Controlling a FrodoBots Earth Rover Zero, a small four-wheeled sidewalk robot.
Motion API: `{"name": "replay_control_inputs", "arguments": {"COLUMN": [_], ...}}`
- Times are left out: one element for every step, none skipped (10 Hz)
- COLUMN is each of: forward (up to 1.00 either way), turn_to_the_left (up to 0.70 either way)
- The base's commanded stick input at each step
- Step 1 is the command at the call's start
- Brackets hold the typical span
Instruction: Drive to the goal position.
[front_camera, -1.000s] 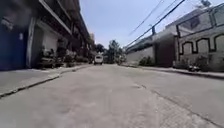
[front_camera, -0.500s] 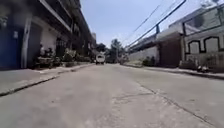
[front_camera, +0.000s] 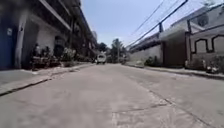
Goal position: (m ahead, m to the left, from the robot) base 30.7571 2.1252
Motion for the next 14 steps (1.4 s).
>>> {"name": "replay_control_inputs", "arguments": {"forward": [1.0, 1.0, 1.0, 1.0, 1.0, 1.0, 1.0, 1.0, 1.0, 1.0, 1.0, 1.0, 1.0, 1.0], "turn_to_the_left": [0.0, 0.0, 0.0, 0.0, 0.0, 0.0, 0.0, 0.0, 0.0, 0.0, 0.0, 0.0, 0.0, 0.0]}}
